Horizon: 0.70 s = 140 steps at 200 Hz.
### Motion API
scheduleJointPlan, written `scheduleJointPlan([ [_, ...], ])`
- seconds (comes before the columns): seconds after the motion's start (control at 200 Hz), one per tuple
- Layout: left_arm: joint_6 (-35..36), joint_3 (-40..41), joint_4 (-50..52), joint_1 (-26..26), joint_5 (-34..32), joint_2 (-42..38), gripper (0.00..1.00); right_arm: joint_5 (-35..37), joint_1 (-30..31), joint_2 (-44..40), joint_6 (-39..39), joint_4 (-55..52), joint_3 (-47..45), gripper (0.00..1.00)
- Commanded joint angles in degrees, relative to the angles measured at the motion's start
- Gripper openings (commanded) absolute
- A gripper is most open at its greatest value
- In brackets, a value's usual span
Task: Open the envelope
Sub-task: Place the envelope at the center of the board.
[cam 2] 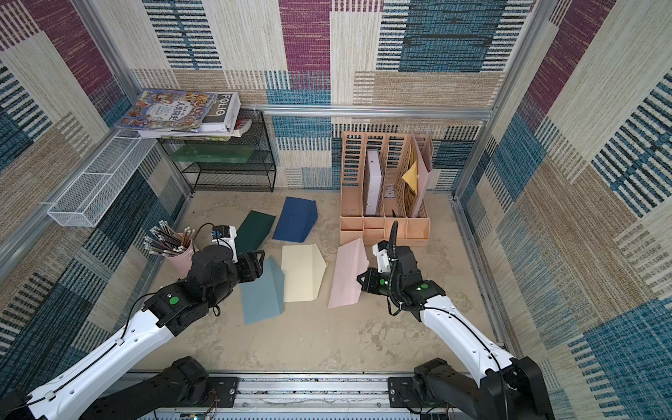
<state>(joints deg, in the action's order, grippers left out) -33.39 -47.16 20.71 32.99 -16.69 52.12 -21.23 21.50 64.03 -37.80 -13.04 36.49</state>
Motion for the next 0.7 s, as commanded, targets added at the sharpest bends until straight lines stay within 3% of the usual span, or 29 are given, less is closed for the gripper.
scheduleJointPlan([
  [0.0,0.68,0.29,-0.06,-0.46,-0.37,-0.09,0.7,-0.12,-1.94,2.01,2.37,-4.1,-2.11,0.0],
  [0.366,0.38,0.76,0.38,-1.31,0.49,-0.63,0.7,4.67,-4.71,14.36,4.85,-6.08,-3.27,0.01],
  [0.571,0.6,0.92,0.29,-1.69,1.19,-0.15,0.71,6.03,-4.71,12.8,4.96,-7.56,-2.12,0.44],
  [0.696,0.68,0.83,-0.07,-1.98,1.99,0.37,0.71,5.94,-4.68,10.68,4.09,-9.24,-1.28,0.62],
])
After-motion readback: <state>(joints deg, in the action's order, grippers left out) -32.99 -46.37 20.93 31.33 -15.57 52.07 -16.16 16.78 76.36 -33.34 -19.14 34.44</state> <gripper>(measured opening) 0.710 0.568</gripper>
